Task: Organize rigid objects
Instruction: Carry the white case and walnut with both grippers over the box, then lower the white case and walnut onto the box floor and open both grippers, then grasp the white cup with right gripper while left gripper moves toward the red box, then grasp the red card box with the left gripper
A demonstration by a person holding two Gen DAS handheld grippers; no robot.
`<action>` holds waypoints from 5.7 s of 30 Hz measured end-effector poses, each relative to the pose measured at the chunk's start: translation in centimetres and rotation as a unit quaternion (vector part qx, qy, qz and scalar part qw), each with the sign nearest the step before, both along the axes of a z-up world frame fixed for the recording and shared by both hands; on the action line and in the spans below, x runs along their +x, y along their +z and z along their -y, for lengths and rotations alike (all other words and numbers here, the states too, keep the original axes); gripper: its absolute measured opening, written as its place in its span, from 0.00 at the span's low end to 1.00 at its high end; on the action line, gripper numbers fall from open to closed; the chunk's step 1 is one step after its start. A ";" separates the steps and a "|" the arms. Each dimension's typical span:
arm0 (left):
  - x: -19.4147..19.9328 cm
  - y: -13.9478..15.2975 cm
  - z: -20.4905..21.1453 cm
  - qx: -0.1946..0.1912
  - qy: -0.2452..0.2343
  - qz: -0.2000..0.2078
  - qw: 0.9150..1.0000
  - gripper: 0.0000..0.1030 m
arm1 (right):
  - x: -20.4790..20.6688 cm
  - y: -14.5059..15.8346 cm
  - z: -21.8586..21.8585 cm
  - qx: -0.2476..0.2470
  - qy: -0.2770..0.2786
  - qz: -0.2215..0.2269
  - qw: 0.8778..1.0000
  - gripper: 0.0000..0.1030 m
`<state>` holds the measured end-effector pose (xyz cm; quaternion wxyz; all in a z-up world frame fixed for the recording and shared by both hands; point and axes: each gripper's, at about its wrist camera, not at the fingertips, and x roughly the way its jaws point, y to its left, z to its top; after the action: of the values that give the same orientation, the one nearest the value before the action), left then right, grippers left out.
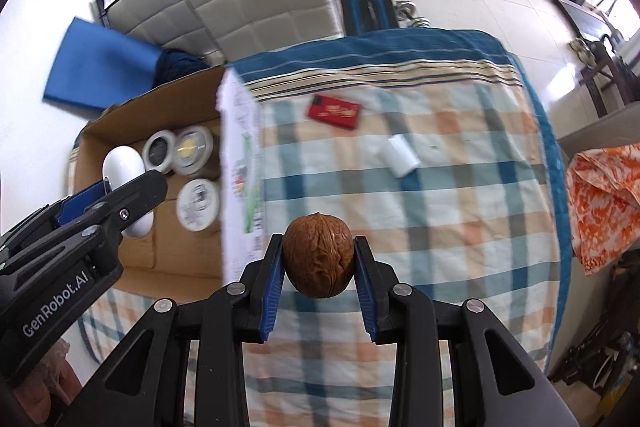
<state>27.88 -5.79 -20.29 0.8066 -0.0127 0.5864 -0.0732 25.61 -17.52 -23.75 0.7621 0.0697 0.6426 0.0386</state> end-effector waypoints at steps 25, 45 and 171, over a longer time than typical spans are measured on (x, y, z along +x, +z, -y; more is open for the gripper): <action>-0.6 -10.0 -19.5 -0.008 0.076 -0.115 0.990 0.42 | 0.0 -11.0 -21.0 0.022 0.079 -0.073 0.994 0.34; 1.6 -18.2 -21.3 -0.022 0.067 -0.226 0.972 0.45 | 2.8 -18.0 -23.6 0.011 0.076 -0.143 0.987 0.38; 18.4 -21.8 19.4 0.099 -0.131 -0.201 0.966 0.66 | 9.0 -16.9 24.5 -0.005 -0.125 -0.123 0.984 0.33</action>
<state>46.25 -25.14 -42.06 0.6527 0.1296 0.7373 -0.1164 34.57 -42.05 -40.66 0.6766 0.1499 0.7176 -0.0694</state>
